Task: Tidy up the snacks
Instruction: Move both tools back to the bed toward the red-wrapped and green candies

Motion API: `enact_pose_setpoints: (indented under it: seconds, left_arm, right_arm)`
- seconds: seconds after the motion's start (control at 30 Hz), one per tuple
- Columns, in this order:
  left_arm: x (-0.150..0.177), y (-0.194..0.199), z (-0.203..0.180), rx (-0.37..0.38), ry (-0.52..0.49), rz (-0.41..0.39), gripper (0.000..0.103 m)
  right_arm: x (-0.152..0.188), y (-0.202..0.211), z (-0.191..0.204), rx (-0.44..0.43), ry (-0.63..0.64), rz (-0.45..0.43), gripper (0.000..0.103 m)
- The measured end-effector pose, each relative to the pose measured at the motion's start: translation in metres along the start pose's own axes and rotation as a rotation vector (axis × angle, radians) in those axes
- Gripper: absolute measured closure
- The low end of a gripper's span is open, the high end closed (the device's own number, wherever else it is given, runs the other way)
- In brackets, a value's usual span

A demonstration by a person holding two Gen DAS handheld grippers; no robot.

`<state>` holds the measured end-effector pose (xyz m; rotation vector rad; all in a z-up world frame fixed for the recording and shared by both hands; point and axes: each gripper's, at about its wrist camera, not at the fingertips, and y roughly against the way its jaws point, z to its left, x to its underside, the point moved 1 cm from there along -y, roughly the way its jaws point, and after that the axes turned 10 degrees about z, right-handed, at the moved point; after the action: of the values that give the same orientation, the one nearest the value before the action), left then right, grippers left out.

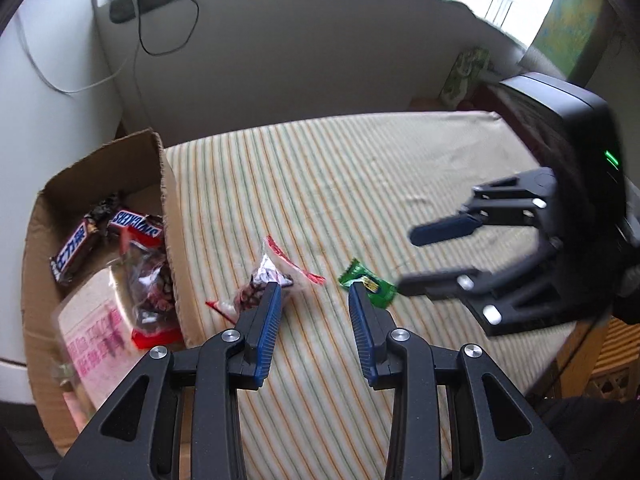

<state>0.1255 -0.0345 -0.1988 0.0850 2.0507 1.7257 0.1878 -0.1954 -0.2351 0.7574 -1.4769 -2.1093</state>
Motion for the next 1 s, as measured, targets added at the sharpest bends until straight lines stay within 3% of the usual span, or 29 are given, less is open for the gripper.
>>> enact_pose_setpoints:
  seconds: [0.4, 0.6, 0.73, 1.0]
  left_arm:
    - [-0.028, -0.031, 0.016, 0.023, 0.092, 0.140, 0.070]
    - [-0.038, -0.035, 0.010, -0.035, 0.081, 0.161, 0.070]
    - [-0.045, -0.048, 0.013, -0.041, 0.087, 0.215, 0.069]
    - [-0.027, -0.041, 0.016, 0.006, 0.172, 0.211, 0.068]
  right_arm:
    - [0.017, -0.004, -0.004, -0.043, 0.013, -0.016, 0.057]
    - [0.016, -0.004, 0.002, -0.047, 0.034, -0.022, 0.057]
    - [0.018, 0.000, -0.001, -0.055, 0.018, -0.037, 0.057]
    - [0.027, -0.004, -0.002, -0.058, 0.012, -0.023, 0.057]
